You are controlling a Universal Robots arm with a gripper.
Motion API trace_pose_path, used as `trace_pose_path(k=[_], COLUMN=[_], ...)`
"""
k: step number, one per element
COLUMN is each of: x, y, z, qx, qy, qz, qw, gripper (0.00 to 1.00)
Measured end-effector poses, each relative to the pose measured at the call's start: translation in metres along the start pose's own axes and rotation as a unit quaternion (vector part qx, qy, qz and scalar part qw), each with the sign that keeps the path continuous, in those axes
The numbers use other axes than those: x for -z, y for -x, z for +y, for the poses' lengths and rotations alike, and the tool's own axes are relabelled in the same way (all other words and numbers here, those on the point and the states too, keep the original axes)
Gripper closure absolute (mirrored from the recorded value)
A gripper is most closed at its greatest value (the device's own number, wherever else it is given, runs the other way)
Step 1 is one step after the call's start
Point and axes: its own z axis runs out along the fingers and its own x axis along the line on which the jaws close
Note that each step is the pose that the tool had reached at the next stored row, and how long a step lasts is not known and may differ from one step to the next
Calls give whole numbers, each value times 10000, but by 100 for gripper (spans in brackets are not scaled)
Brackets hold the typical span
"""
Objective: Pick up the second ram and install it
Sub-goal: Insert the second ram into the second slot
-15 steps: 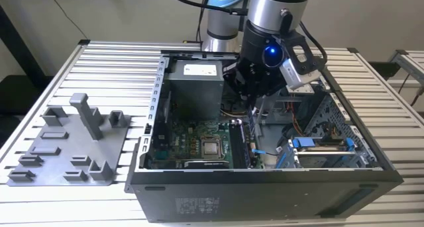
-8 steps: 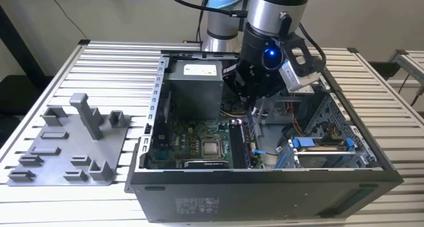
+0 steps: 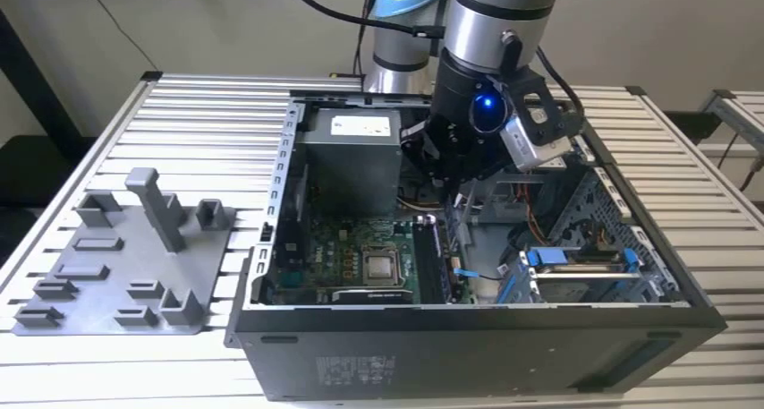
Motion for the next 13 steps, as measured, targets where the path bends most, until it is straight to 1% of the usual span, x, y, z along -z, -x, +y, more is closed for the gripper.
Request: trace_pose_path(k=[2, 13], x=[-11, -23], y=[0, 0], z=[0, 0], qx=[0, 0], qy=[-1, 0], qz=[0, 1], qw=[10000, 10000], gripper=[86, 86])
